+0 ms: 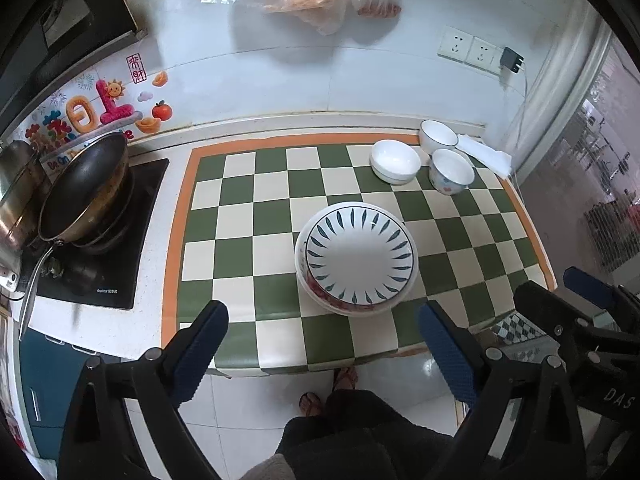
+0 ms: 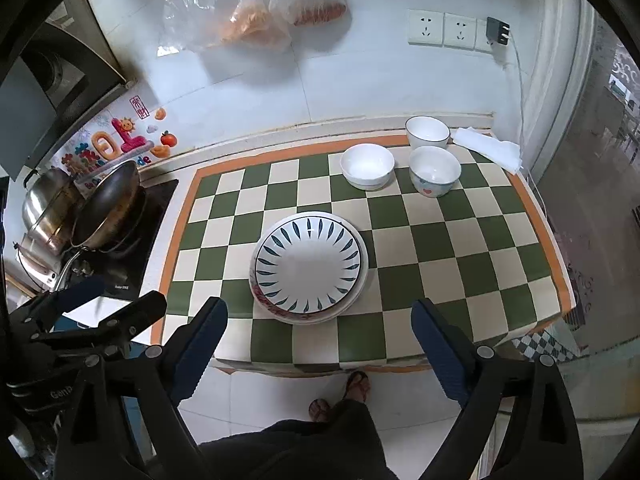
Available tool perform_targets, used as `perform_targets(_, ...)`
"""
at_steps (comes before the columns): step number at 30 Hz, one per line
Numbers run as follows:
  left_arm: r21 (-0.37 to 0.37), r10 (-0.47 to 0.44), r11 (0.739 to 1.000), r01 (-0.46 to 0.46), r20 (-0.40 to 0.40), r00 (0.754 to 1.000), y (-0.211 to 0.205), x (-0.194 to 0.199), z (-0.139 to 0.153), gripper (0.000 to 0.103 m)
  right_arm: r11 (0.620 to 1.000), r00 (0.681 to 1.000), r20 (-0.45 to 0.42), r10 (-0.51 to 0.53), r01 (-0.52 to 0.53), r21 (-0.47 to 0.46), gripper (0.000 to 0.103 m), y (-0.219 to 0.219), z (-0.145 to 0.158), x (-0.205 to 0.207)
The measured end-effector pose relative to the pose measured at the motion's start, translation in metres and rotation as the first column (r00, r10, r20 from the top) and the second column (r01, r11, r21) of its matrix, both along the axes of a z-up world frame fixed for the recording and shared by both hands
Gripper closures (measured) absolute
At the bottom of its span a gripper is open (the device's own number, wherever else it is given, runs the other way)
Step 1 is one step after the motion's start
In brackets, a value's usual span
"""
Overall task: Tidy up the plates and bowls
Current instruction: 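Open both grippers and lift them away from the stack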
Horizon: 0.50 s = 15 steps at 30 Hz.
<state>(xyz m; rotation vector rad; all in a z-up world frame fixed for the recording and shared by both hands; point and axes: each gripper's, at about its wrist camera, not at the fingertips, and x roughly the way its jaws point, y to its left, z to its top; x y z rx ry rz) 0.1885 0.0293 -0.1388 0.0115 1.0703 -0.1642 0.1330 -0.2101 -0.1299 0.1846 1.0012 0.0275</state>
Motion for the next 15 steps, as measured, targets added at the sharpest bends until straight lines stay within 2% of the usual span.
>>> perform_targets(8,-0.008,-0.006,1.000,0.007,0.017,1.000,-0.008,0.006,-0.002,0.006,0.997,0.999,-0.003,-0.033,0.033,0.064,0.007,-0.019,-0.007,0.004)
perform_targets(15,0.024,-0.002,1.000,0.000,0.079,0.997,-0.032,0.059,-0.013,0.006,0.982,0.999,0.000,-0.048,0.047,0.185,0.007,-0.065,-0.032,0.059)
